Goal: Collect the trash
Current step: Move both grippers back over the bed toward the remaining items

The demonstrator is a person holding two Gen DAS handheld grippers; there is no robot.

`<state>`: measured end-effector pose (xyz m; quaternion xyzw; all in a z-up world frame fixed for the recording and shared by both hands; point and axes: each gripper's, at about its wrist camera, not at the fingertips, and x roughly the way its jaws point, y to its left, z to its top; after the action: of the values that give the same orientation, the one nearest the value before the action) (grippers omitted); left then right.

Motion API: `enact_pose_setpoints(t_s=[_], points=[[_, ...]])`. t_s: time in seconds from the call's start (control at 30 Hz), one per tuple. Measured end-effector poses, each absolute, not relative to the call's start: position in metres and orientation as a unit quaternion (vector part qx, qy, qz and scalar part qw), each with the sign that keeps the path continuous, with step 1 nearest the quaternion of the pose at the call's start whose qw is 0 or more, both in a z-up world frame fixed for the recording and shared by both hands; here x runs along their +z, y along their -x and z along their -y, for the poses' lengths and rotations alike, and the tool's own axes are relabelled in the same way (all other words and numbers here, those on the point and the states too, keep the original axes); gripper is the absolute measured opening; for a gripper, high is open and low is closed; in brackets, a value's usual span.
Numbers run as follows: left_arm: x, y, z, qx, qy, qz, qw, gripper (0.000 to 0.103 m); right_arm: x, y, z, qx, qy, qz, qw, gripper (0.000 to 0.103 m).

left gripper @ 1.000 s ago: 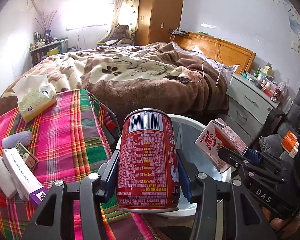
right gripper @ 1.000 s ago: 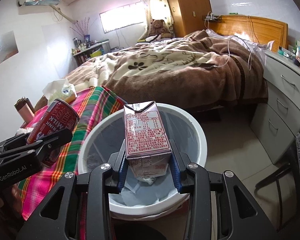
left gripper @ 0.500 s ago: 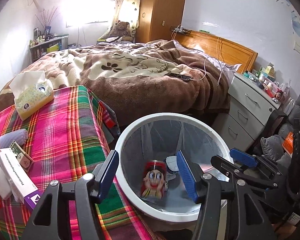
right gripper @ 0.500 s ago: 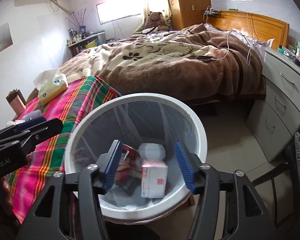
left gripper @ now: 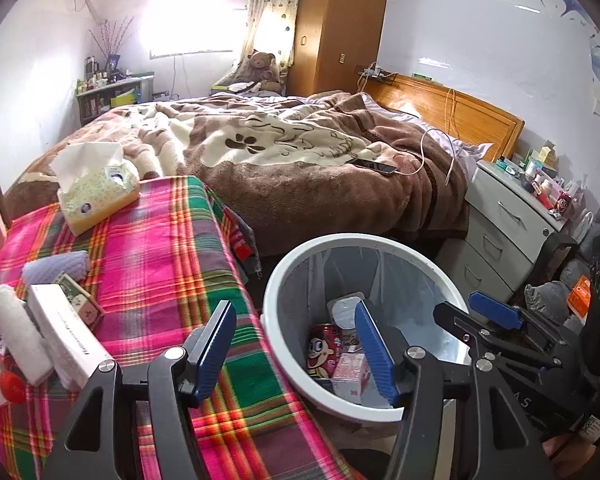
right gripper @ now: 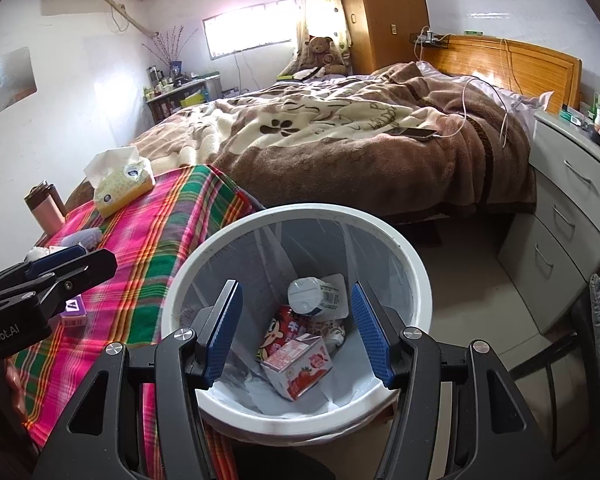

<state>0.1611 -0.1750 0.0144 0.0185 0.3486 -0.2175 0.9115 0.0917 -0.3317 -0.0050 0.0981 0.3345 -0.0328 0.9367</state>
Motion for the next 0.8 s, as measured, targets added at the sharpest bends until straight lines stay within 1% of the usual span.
enact_pose_setpoints(t_s=[0.8], points=[[0.028, -0.127, 0.062, -0.126, 0.011, -0.325, 0.937, 0.062, 0.014, -0.09, 0.256, 0.048, -0.077, -0.3, 0.95, 0.058]])
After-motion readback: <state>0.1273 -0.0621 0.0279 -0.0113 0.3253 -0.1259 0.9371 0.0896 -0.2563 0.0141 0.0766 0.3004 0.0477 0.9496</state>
